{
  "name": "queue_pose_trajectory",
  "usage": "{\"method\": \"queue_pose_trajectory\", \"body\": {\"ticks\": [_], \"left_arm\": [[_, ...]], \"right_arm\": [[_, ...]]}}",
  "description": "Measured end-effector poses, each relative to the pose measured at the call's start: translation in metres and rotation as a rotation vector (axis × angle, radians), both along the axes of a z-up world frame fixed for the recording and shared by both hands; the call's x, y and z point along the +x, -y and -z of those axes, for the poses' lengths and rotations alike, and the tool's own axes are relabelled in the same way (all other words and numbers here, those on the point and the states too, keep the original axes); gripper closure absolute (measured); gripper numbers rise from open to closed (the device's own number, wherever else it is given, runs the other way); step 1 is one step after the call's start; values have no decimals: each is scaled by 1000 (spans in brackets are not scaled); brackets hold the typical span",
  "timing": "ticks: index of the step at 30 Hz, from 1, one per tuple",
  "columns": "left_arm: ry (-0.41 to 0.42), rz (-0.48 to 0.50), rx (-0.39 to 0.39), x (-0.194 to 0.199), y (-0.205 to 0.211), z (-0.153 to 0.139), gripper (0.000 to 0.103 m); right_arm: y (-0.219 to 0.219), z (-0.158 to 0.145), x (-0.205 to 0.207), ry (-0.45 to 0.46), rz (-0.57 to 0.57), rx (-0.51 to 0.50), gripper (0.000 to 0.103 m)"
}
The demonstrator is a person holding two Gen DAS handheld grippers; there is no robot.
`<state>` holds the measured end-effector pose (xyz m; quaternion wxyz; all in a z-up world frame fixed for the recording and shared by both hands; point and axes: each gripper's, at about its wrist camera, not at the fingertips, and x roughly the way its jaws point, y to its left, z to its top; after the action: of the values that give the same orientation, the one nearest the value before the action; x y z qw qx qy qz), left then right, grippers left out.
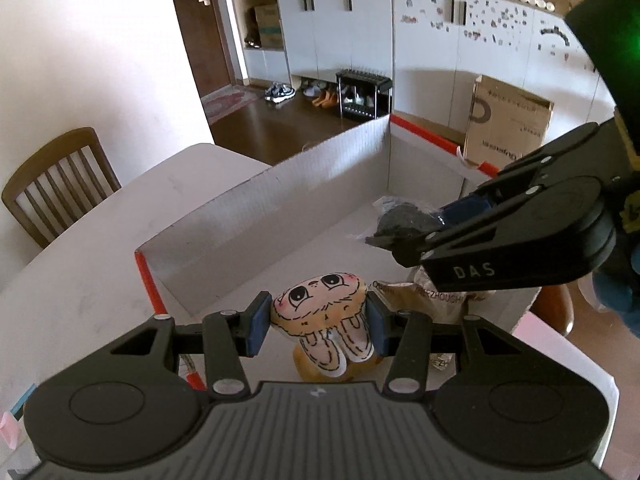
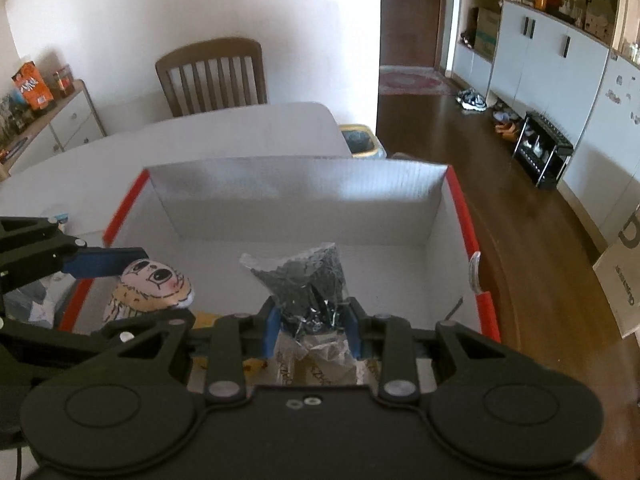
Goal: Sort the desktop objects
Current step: 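Lower the cartoon plush and black bag into the box and open both tools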
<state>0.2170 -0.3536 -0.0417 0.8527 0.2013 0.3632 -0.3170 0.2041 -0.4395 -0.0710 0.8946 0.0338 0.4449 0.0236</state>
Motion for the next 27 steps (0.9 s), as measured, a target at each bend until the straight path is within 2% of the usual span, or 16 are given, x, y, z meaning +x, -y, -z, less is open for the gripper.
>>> {"method": "queue_pose_trajectory", "body": {"ticks": [18,27], "left_arm": [[-65,19,69,13,14,19,55],[-101,22,85,17,19,26,54]], "right_arm": [[3,30,26,-102,-11,1,70],[2,35,28,-115,-21,6,69]]}}
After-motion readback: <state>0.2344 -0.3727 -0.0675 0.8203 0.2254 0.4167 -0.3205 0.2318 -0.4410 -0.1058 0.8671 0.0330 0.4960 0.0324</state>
